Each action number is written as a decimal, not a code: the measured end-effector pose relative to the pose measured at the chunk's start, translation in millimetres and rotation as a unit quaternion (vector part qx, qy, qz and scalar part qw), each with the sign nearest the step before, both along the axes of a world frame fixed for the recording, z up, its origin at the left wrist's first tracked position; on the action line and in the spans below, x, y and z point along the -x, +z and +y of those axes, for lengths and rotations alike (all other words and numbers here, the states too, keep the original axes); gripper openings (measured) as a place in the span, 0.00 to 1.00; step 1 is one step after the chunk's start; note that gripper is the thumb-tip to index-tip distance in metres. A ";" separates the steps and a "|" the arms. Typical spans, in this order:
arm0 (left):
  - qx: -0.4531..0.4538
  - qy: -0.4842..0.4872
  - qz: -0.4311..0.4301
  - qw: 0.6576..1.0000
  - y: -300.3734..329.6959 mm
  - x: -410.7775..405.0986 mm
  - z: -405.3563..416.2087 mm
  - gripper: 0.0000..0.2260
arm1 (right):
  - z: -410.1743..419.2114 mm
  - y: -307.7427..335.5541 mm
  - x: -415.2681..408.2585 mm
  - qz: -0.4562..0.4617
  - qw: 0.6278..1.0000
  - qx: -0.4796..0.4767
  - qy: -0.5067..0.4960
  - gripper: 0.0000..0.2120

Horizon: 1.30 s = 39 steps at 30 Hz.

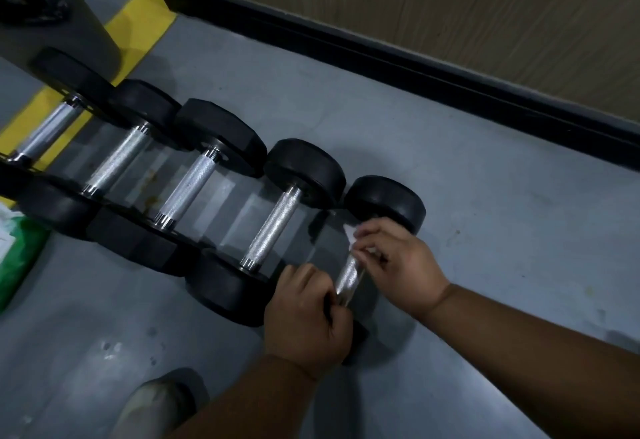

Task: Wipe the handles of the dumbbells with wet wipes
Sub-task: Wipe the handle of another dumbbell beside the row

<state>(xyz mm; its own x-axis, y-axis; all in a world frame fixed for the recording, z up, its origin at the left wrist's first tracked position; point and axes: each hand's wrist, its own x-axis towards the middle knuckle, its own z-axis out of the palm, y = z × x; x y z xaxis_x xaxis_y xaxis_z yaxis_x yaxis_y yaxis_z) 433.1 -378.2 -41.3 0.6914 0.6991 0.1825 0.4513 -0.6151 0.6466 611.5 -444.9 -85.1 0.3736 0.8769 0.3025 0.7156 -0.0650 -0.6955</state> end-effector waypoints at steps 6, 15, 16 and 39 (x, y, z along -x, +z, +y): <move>-0.005 -0.002 -0.004 1.000 -0.4 -1.1 0.6 0.03 | -9.3 -1.7 17.3 -0.062 0.984 -0.008 0.164 0.12; -0.001 -0.008 -0.004 1.000 -1.2 0.0 0.8 0.03 | -17.3 -2.6 29.0 0.004 0.982 0.020 0.186 0.09; 0.000 -0.007 -0.004 1.000 -0.9 -0.5 1.0 0.03 | -13.3 -2.7 21.0 -0.018 0.983 0.015 0.183 0.09; -0.007 -0.007 0.005 1.000 -2.5 0.3 2.0 0.03 | -14.4 -4.8 5.1 -0.011 0.993 -0.028 0.117 0.09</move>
